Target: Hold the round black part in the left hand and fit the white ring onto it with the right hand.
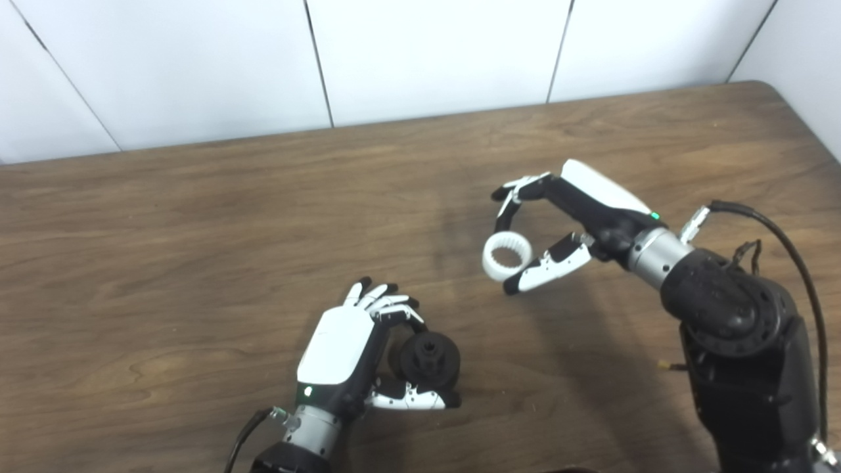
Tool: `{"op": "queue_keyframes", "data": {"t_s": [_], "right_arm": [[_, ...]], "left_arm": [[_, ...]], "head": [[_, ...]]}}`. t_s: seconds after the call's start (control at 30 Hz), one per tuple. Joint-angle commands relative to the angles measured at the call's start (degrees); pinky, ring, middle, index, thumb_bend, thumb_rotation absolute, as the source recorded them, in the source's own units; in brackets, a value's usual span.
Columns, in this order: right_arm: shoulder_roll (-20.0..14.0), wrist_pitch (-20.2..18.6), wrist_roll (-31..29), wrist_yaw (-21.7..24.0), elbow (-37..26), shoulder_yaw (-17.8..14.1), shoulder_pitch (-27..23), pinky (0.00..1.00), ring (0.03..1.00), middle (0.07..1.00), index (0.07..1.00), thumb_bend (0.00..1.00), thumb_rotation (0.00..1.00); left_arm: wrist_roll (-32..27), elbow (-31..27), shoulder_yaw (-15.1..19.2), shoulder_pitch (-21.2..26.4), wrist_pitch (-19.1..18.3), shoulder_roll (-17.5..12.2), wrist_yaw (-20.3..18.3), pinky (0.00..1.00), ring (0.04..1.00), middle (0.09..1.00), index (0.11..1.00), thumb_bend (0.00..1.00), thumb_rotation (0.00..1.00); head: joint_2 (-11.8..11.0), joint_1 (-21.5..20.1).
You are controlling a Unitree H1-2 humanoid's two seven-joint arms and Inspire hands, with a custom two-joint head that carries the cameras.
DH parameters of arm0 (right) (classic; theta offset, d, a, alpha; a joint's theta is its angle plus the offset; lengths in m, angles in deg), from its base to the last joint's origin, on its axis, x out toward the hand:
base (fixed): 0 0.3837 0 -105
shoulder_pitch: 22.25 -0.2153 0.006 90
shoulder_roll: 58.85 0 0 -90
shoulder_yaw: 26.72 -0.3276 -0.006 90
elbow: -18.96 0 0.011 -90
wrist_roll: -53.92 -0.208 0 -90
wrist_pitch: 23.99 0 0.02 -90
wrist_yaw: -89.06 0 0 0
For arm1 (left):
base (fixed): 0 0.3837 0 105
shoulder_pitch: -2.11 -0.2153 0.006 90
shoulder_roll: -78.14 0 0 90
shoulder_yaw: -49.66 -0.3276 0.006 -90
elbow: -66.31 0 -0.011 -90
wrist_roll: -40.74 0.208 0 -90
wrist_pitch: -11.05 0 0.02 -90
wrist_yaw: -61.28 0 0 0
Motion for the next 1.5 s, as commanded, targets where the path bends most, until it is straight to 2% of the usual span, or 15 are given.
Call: {"op": "queue_keyframes", "data": {"t_s": [0.0, 0.13, 0.4, 0.63, 1.0, 1.47], "right_arm": [[1.21, 0.29, 0.86, 1.97, -3.06, -0.62, -1.21, 0.9, 0.911, 0.835, 0.482, 0.52, 0.13], [3.77, 0.3, 2.18, 5.41, -5.49, -0.59, -0.9, 0.92, 0.918, 0.842, 0.482, 0.52, 0.13], [8.07, 0.31, 2.41, 9.21, -8.12, -0.87, -0.56, 0.91, 0.913, 0.831, 0.481, 0.52, 0.13], [9.56, 0.32, 2.13, 11.12, -9.3, -0.9, -0.03, 0.94, 0.922, 0.836, 0.482, 0.52, 0.13], [9.03, 0.3, 1.42, 11.31, -8.92, 0.26, 0.81, 0.96, 0.925, 0.833, 0.482, 0.52, 0.13], [6.13, 0.44, 0.43, 6.75, -6.92, 4.78, 3.26, 1.0, 0.941, 0.834, 0.482, 0.52, 0.13]], "left_arm": [[1.06, -0.81, -0.3, 0.88, -0.37, 0.28, -0.07, 1.0, 0.895, 0.777, 0.484, 0.52, 0.05], [1.97, -0.84, -0.6, 1.11, -0.75, 0.47, -0.29, 1.0, 0.892, 0.777, 0.484, 0.52, 0.05], [3.24, -0.8, -1.04, 1.62, -1.54, 0.56, -0.56, 1.0, 0.896, 0.778, 0.484, 0.52, 0.05], [4.07, -0.32, -1.69, 1.93, -1.61, 0.77, -0.13, 1.0, 0.898, 0.777, 0.483, 0.52, 0.05], [4.82, 0.46, -2.38, 2.26, -1.67, 0.93, 0.71, 1.0, 0.898, 0.777, 0.483, 0.52, 0.05], [5.03, 0.59, -2.55, 2.35, -2.0, 0.85, 1.4, 1.0, 0.894, 0.774, 0.483, 0.52, 0.05]], "head": [[0.15, 0.01], [0.59, 0.47], [1.2, 1.44], [1.57, 2.12], [1.5, 2.64], [1.62, 2.44]]}}
